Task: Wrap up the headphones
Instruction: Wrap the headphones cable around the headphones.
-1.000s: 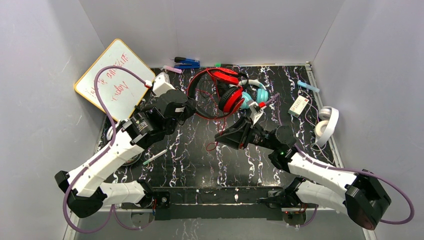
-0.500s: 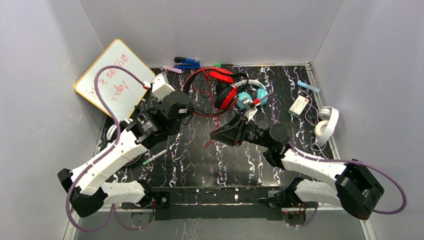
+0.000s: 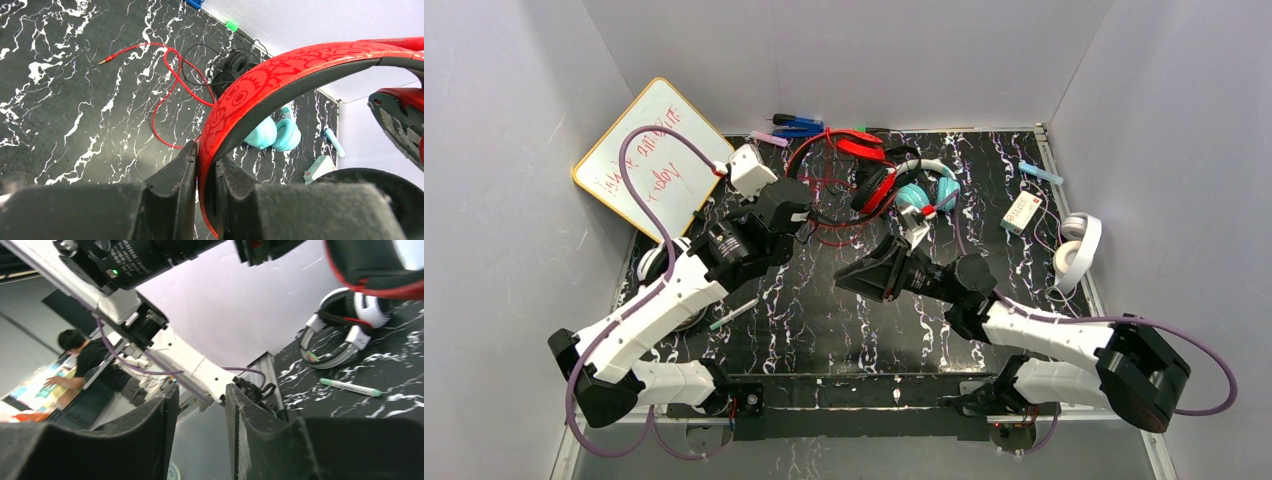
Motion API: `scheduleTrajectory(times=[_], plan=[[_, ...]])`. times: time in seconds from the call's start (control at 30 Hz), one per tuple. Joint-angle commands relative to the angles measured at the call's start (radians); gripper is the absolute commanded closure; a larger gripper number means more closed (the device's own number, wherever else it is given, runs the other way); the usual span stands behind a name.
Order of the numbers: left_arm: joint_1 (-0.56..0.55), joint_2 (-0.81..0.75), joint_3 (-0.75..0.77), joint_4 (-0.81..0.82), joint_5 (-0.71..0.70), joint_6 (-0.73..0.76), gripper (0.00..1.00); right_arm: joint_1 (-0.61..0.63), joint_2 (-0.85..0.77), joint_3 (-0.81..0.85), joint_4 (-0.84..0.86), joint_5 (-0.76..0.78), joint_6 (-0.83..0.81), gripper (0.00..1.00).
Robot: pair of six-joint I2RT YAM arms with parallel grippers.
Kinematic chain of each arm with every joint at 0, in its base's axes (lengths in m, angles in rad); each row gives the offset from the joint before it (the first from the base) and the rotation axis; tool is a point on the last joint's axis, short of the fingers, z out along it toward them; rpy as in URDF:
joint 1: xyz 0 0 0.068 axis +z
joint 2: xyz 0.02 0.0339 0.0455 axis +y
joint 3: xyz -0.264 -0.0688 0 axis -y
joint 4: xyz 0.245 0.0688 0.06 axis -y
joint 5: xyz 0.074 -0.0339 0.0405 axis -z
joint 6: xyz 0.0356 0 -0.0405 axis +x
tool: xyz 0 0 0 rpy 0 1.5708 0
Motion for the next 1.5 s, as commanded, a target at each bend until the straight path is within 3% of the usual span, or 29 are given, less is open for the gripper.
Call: scheduleTrajectory(times=[0.0,0.17,0.3,0.43,0.73,1.07,1.47], plan=[[0.006,-0.010,0.095,0.064,-0.066,0.025,1.00,0.001,-0.126,-0.018,-0.171,0.136,-0.126,0.49],[0.006,-0.012,0.167,0.027,-0.003,0.070,1.00,0.002,-0.301,-0.032,-0.458,0.301,-0.333,0.28],[0.006,0.002,0.265,-0.047,0.045,0.059,1.00,0.002,-0.327,0.018,-0.653,0.410,-0.516,0.16],[0.006,0.015,0.358,-0.095,0.080,0.065,1.00,0.000,-0.299,0.038,-0.685,0.479,-0.607,0.03],[0.006,0.024,0.441,-0.113,0.146,0.053,1.00,-0.046,-0.112,0.059,-0.491,0.356,-0.728,0.01],[0.006,0.043,0.478,-0.116,0.168,0.037,1.00,-0.128,0.197,0.229,-0.497,0.248,-0.854,0.01],[0.006,0.051,0.488,-0.115,0.166,0.029,1.00,-0.258,0.456,0.347,-0.438,0.075,-0.853,0.05]])
